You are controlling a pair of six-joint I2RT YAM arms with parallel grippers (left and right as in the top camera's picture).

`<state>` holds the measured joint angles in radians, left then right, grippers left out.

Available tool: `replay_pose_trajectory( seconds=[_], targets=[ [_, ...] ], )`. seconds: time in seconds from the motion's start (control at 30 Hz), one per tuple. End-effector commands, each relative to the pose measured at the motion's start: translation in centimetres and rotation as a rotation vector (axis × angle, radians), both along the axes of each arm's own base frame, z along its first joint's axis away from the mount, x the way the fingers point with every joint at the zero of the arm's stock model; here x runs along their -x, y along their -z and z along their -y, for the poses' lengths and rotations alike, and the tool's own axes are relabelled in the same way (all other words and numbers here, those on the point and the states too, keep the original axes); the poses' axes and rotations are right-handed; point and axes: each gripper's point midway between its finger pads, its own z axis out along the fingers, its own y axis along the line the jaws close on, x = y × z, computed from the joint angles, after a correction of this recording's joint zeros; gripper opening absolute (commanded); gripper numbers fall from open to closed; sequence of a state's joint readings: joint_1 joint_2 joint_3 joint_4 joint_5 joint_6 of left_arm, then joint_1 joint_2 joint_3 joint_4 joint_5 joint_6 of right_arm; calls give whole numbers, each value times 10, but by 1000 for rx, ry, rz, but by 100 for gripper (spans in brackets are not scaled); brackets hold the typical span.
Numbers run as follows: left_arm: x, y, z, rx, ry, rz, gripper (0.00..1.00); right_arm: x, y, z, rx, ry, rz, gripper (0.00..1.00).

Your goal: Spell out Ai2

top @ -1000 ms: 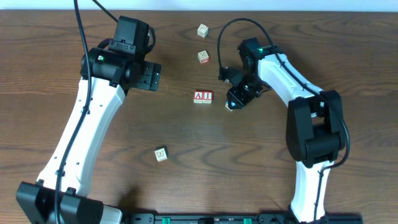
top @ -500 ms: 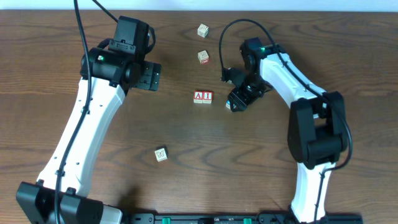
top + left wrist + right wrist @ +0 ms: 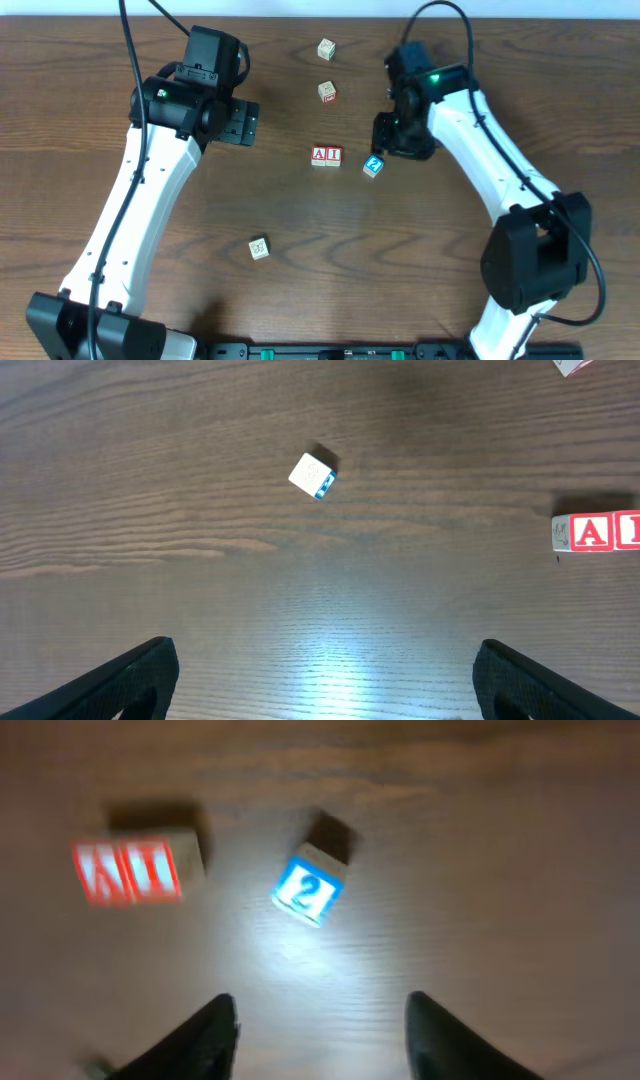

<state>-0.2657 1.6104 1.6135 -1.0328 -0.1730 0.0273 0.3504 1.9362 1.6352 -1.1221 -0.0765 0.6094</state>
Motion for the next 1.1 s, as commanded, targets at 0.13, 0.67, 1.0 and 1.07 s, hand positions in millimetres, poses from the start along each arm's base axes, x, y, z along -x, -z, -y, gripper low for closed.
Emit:
replay_pose_trajectory(
  seconds=[0.13,0.67,1.0,1.07],
  targets=[
    [0,2,-2,-21,1,-5,96,-6,19,-2,19,525,-1,55],
    [0,2,-2,-21,1,-5,96,3,64,-6,54,597,-126,55],
    [0,2,-2,-21,1,-5,95,1,82,-17,-11,590,-121,50],
    [0,2,-2,-21,1,-5,95,1,82,-17,-9,579,-120,50]
  ],
)
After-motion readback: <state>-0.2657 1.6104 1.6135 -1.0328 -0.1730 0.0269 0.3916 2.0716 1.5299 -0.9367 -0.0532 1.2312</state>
